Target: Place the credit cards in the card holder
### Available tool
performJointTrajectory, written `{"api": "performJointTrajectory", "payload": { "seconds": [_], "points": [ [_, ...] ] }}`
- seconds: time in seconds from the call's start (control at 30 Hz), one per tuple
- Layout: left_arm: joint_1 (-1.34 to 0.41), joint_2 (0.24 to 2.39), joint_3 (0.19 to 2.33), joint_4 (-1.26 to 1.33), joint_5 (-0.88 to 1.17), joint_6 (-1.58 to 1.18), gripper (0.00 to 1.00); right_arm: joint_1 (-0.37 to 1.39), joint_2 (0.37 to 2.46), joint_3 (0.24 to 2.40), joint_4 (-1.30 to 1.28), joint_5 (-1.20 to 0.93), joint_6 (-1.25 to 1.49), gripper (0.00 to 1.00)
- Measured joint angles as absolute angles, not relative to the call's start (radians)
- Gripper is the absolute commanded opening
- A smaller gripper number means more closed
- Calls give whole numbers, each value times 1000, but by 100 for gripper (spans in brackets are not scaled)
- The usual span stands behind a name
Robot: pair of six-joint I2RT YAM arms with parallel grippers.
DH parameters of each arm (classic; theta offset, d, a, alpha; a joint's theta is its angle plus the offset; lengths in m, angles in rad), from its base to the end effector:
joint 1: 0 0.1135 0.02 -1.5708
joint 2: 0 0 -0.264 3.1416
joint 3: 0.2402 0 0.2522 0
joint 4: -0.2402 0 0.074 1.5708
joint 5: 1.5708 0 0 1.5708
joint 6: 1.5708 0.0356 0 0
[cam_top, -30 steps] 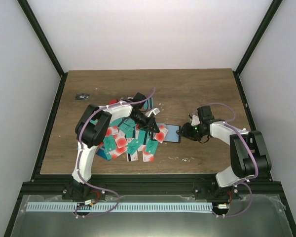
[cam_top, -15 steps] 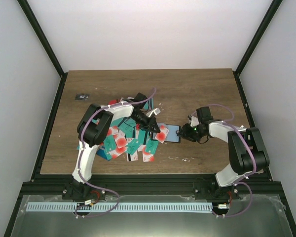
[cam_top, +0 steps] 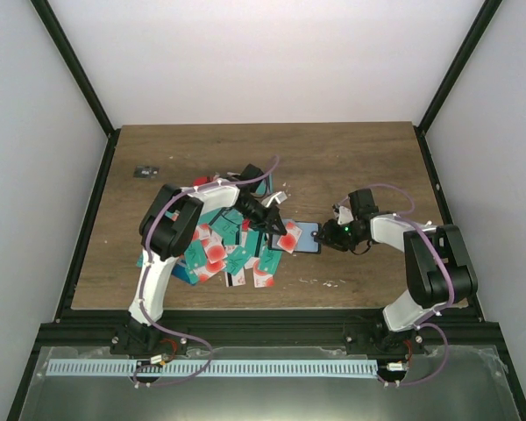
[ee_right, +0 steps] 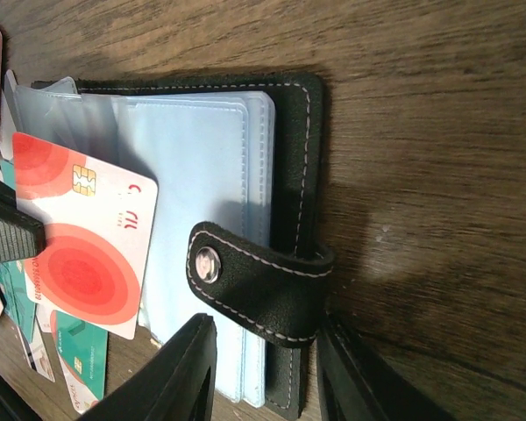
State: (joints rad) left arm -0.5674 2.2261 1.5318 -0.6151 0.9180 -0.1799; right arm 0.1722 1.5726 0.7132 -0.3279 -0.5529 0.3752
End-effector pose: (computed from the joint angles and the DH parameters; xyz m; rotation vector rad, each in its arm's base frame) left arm 0.3493 -0.2562 0.1198 -0.6931 -2.6199 1.3740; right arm 0.2578 0.0638 0.1344 0.1296 2.7863 0.9069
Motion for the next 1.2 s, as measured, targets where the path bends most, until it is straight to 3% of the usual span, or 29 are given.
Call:
{"api": "performJointTrajectory", "payload": {
  "seconds": [1.2],
  "points": [
    [-554, 2164, 1478, -565, 847, -270, 4, 171, 1580, 713, -325, -568, 357, 33]
  ]
}}
